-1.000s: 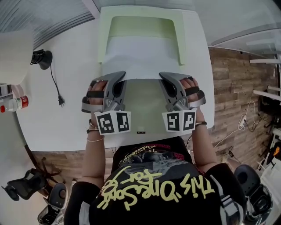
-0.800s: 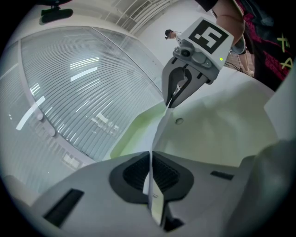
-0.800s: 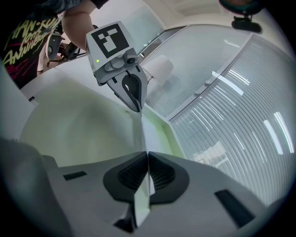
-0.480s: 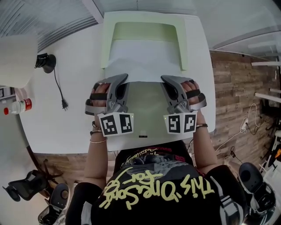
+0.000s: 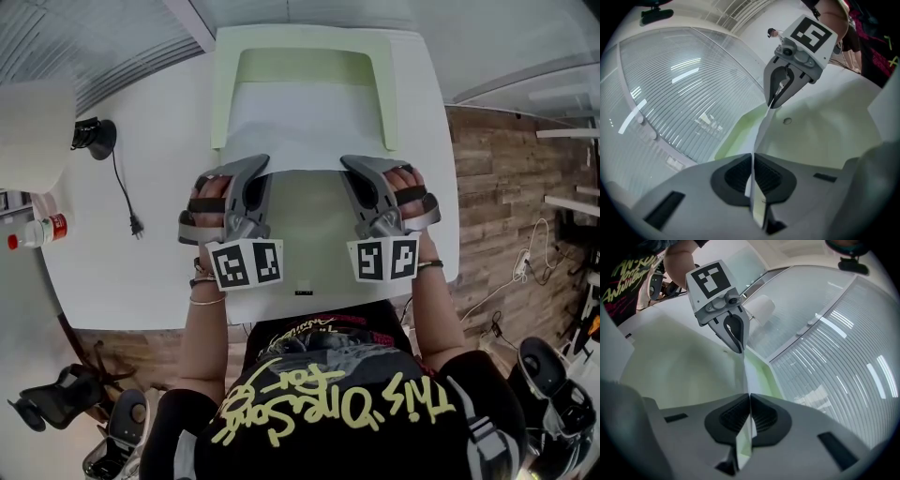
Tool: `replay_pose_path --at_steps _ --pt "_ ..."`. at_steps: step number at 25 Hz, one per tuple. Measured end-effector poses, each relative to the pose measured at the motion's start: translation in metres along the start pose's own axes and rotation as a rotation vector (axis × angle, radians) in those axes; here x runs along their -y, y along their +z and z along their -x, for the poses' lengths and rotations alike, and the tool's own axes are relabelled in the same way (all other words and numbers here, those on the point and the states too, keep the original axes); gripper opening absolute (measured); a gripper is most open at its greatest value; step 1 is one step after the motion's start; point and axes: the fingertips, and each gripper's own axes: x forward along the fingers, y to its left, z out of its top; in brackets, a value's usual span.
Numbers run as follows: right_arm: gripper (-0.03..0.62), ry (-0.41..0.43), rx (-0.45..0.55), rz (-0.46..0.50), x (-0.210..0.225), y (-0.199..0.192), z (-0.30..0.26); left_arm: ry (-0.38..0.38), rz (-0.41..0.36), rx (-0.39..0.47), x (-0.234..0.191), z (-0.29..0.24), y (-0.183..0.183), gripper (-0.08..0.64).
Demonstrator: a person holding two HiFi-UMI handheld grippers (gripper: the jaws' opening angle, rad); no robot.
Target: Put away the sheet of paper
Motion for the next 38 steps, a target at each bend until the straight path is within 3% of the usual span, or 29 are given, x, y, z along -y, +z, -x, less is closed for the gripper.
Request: replay_pose_path --at_steps 18,38 --pt "0.008 0.017 0.012 0.029 0.004 -0.001 -0.007 0.028 -0.012 -0.033 -0.010 -0.007 -0.001 0.008" --pt "0.008 0.007 -0.005 0.069 0.019 -0.005 -0.016 0.041 -0.079 -0.077 -0.023 -0.022 0.002 0.008"
